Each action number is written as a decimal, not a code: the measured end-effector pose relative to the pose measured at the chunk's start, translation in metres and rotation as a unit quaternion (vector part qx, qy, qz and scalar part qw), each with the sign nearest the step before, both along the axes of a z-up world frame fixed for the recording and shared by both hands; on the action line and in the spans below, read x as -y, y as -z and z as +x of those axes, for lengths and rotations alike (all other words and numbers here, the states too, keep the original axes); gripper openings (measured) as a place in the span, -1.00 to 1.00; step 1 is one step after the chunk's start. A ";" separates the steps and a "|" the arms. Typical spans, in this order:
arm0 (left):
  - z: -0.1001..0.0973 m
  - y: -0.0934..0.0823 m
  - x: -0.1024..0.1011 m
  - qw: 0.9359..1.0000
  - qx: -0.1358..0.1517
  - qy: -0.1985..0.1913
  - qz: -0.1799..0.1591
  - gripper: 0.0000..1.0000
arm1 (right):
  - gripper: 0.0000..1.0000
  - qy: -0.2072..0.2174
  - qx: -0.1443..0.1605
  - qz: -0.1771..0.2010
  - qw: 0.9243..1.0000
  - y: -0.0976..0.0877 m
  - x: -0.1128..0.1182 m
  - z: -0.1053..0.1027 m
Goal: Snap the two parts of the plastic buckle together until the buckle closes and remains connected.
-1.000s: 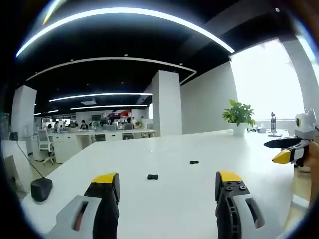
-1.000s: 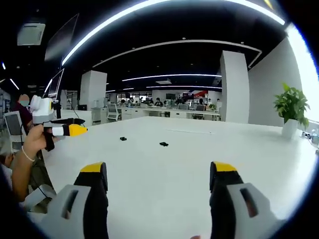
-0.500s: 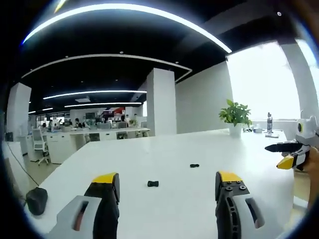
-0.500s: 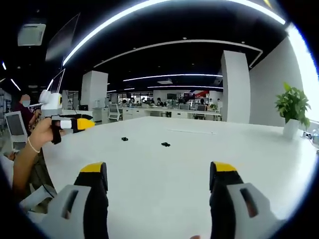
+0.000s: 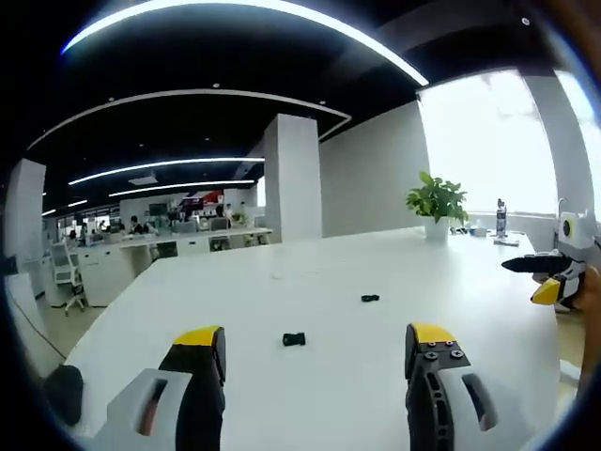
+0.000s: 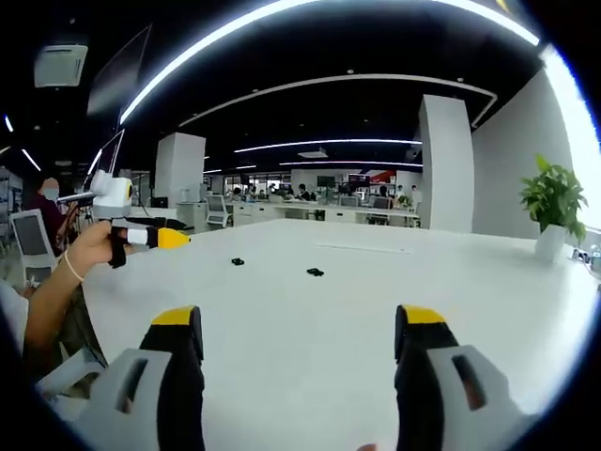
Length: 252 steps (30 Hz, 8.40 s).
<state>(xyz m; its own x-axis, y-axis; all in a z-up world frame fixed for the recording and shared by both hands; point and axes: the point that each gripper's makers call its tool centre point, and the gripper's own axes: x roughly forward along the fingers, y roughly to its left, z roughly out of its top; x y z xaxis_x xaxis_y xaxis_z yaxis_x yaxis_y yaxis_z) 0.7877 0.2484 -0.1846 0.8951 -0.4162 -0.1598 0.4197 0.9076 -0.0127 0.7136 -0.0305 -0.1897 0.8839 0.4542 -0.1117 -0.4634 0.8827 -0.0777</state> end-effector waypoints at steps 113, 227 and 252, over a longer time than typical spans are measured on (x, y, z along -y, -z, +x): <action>0.104 0.074 0.022 0.973 -0.124 0.171 0.096 0.10 | 0.73 -0.015 -0.007 -0.013 1.000 -0.013 -0.017 0.036; 0.019 0.045 0.071 0.984 -0.103 0.137 0.049 -0.58 | 0.69 -0.039 -0.017 0.029 0.999 0.002 -0.022 0.016; 0.003 0.057 0.065 0.988 -0.108 0.094 0.050 -0.58 | 0.69 -0.055 -0.021 0.025 0.998 0.005 -0.029 0.012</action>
